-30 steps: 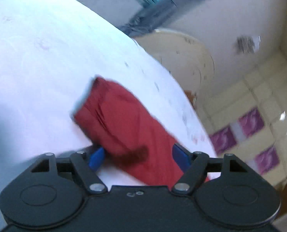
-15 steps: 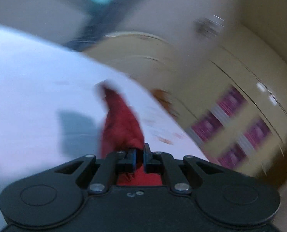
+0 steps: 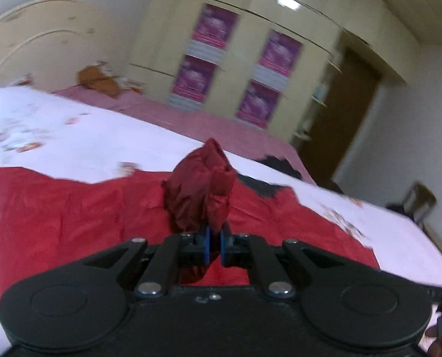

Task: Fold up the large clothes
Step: 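Fold the held sleeve across the jacket body and open the left tool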

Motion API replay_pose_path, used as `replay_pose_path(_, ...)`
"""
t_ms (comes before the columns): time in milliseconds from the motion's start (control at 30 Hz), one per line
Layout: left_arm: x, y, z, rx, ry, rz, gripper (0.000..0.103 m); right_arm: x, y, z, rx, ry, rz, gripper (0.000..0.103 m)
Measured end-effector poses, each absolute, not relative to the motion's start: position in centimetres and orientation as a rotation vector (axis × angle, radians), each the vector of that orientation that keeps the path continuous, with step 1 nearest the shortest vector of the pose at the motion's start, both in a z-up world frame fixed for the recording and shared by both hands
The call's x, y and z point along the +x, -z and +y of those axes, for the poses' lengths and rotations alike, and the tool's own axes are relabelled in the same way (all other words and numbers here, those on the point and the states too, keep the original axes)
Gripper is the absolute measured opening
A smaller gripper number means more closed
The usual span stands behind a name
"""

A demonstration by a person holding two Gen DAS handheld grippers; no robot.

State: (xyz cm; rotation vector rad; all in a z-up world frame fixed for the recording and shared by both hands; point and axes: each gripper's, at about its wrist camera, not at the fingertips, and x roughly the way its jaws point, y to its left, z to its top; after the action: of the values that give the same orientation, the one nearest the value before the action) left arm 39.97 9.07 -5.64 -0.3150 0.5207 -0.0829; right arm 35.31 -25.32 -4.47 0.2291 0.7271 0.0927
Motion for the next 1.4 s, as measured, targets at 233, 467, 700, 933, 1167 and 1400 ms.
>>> replay_pose_path(233,43.1,7.9,2.3,-0.252,0.208,0.629,0.006,35.7,4.3,-28.5,0.286,-0.095,0.729,0.065)
replay_pose_path(467,42.7,9.0,-3.9,-0.198,0.3,0.68,0.006,35.5,4.9,-32.0,0.321,-0.054,0.736,0.065)
replay_pose_path(700,44.1,10.2,-8.1,-0.17,0.37,0.723,0.007,35.0,4.7,-34.6,0.356,-0.029,0.734,0.065)
replay_pose_path(933,41.8,9.9,-7.8,-0.264,0.504,0.712,0.058,34.4,3.6,-35.0,0.426,-0.093,0.704,0.066)
replay_pose_path(1167,37.9,8.2,5.0,-0.297,0.129,0.552,0.054,37.0,5.0,-31.4,0.51,-0.249,0.775,0.066)
replay_pose_path(1400,39.1,10.4,14.1,-0.311,-0.035,0.63,0.054,39.4,6.6,-27.7,0.511,-0.307,0.85,0.017)
